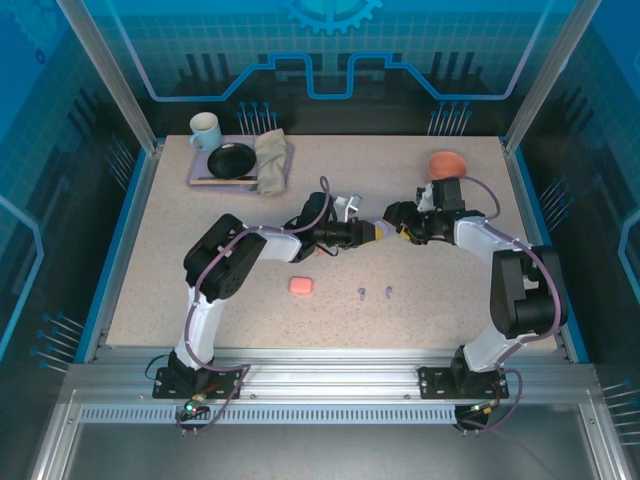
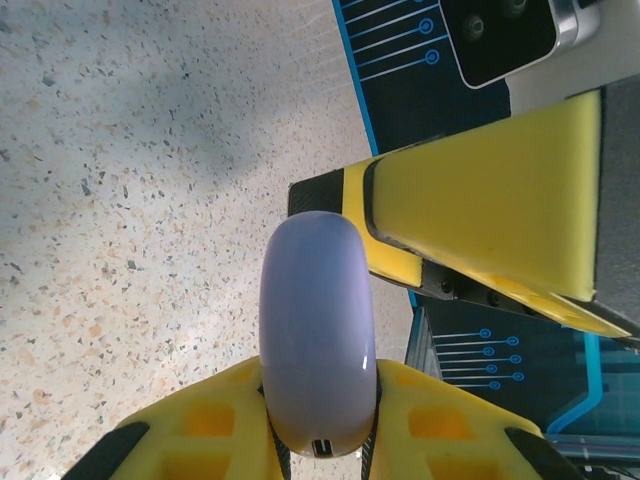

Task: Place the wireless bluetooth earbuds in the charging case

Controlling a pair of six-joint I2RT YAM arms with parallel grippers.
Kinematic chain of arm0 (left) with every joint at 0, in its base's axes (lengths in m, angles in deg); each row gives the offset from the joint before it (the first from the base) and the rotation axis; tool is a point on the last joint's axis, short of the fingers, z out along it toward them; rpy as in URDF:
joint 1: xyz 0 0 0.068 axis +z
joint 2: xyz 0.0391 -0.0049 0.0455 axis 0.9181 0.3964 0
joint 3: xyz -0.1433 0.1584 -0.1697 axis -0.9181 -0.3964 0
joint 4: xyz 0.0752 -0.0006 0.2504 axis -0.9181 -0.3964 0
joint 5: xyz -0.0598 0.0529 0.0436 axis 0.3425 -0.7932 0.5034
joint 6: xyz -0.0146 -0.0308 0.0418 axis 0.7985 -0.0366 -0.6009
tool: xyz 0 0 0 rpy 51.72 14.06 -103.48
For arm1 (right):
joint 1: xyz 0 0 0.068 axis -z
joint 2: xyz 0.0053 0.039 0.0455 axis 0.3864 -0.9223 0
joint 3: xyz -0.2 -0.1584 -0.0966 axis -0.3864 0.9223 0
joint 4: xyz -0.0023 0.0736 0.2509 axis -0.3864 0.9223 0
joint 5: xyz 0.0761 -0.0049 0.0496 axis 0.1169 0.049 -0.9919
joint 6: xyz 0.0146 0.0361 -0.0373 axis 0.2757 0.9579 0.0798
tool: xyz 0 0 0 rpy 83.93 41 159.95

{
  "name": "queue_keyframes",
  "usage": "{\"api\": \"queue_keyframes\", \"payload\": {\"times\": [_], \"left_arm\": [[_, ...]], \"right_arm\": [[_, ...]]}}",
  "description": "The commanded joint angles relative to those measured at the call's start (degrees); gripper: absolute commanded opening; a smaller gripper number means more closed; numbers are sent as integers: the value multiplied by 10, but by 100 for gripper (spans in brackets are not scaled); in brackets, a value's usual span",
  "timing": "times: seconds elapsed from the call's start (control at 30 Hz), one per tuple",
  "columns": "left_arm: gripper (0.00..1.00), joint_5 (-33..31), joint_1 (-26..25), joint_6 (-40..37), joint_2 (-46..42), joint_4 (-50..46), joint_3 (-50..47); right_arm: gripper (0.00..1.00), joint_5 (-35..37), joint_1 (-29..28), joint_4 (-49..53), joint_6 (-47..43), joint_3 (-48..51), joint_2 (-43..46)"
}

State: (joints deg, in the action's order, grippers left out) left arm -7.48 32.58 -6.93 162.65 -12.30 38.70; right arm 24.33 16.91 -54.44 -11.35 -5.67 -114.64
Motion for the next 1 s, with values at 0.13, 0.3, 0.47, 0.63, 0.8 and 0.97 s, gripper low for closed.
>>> {"api": "queue_keyframes", "payload": {"times": [0.13,0.3,0.47,0.63,0.8,0.97], "left_arm": [[21,23,9,-25,-36,-17,10],[21,22,13,-25,-37,-17,13],[21,22,14,-26,-36,-18,15],[21,23,16,-26,-34,-20,19],[21,24,16,-29,-32,-26,26],[20,25,16,-26,-26,-24,31]], "right_arm": [[62,-34,9,-29,-14,23,15],[62,-34,9,-31,-18,38,17],[60,-38,9,-42,-18,66,20],[59,-45,7,-50,-17,74,20],[58,-63,5,-63,-21,79,16],[57,-73,-4,-63,-32,77,13]]}}
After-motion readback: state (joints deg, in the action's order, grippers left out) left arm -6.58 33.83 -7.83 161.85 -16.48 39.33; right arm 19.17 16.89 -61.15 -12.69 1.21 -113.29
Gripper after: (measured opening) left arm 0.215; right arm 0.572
